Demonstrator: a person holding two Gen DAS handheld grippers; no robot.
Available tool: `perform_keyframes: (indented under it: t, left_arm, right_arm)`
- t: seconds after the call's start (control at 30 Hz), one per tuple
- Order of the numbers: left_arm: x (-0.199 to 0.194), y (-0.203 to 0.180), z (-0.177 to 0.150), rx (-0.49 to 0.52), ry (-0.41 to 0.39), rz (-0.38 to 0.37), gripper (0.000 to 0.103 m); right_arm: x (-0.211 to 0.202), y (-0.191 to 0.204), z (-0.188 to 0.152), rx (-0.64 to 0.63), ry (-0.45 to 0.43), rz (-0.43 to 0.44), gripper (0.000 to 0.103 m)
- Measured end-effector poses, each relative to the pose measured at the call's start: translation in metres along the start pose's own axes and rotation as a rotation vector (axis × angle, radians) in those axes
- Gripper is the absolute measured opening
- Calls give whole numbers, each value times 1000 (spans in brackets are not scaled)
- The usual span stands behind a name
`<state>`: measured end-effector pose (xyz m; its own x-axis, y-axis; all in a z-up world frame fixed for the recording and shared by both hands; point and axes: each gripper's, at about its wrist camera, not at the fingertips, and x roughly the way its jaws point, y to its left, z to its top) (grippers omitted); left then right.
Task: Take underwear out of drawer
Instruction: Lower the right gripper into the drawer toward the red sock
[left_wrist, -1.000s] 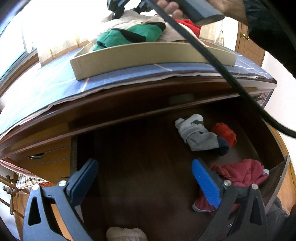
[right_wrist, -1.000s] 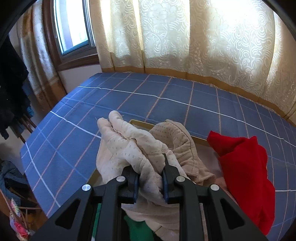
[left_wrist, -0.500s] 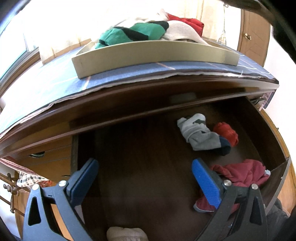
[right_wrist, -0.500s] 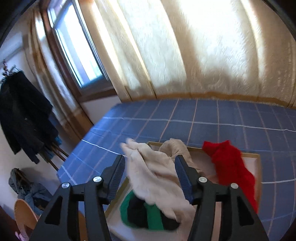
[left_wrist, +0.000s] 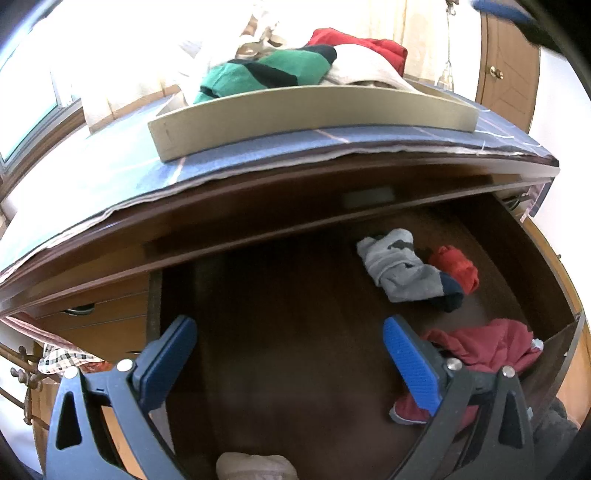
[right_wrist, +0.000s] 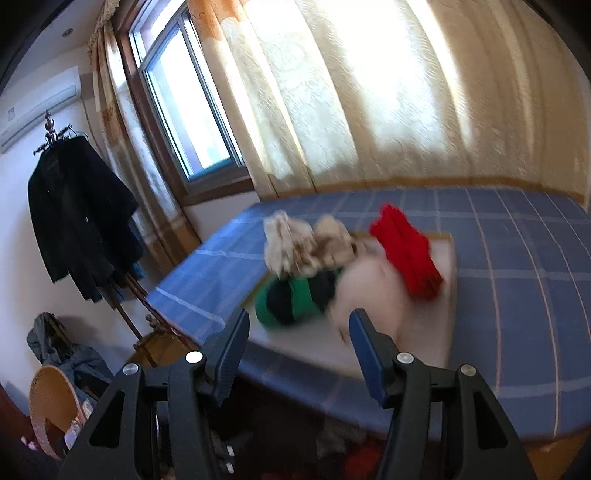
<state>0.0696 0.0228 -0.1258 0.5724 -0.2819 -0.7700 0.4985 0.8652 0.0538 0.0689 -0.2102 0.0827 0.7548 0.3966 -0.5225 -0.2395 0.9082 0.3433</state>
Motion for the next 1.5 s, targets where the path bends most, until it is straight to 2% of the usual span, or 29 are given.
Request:
perform_keyframes:
  t: [0.33,0.5,0.63,0.8,1.1,1.27,1.4,1.5]
  left_arm:
    - [-1,-1,0,3,-8,8,103]
    - [-2,-2,0,5,-9,12,103]
    - [-3,-2,-1,5,-13,20,103]
    - [-3,-3,-1,9,-16,23,103]
    - [-4,-4,-2,15,-29,28,103]
    - [-3,-3,-1,12,-24,34,103]
    - [-3,-3,-1,11,-23,35,103]
    - [-4,-3,-2,16,-26,35,103]
  right_arm:
    - [-32,-27,-119,90,74,-98,59]
    - [-31,-46,-154,188,114,-114,59]
    - [-27,-52,-165,205,145,-144,59]
    - [-23,-49,-169,198,176,-142,59]
    - [-22,-47,-183,140,295,-199,59]
    - [-14,-45,-196,124,384,-161,59]
    - [7,-41,-205,132,461,-91,59]
    - [25,-40,-214,135,526,-70,59]
